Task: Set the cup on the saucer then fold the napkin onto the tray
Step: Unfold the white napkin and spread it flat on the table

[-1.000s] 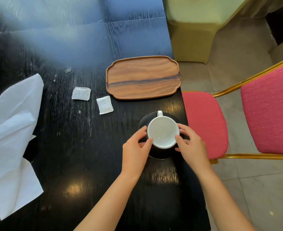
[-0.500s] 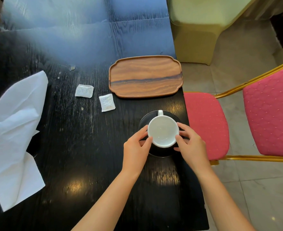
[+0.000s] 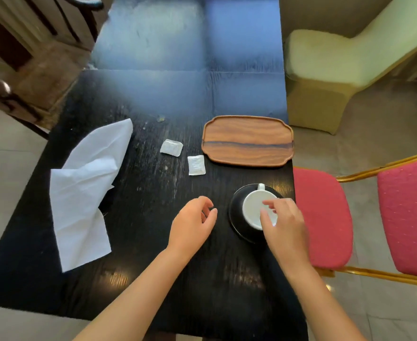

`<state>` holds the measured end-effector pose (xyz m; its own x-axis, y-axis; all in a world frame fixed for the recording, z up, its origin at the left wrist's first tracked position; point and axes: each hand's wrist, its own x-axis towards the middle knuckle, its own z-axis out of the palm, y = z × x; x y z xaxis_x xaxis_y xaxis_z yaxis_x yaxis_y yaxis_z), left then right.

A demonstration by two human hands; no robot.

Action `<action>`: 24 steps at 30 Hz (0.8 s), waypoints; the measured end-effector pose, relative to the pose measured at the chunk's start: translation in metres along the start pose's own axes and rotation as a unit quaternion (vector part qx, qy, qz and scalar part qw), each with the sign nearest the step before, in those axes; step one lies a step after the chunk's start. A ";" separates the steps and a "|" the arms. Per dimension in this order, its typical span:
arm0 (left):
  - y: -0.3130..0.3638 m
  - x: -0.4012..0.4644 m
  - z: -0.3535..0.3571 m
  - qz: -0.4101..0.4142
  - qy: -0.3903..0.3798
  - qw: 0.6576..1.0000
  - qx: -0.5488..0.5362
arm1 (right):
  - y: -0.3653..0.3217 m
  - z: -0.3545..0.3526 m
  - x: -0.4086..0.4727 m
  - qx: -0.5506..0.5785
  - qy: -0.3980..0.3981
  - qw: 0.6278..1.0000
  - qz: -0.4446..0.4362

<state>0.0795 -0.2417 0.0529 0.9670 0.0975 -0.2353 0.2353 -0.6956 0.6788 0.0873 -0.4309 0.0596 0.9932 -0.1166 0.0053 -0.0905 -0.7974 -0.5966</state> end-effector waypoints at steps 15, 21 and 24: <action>-0.165 -0.052 -0.180 -0.014 0.147 0.974 0.173 | -0.221 0.138 -0.050 -0.083 -0.081 0.931 -0.348; -0.267 -0.071 -0.217 -0.005 0.078 0.966 0.246 | -0.252 0.224 -0.096 -0.212 -0.175 0.907 -0.319; -0.300 -0.074 -0.221 0.017 0.016 0.963 0.269 | -0.254 0.258 -0.121 -0.243 -0.237 0.895 -0.289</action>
<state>-0.0413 0.1165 0.0204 0.9777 0.0840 -0.1925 0.1274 -0.9659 0.2254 0.0094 -0.0612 0.0035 0.7937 0.5711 -0.2096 0.5416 -0.8202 -0.1842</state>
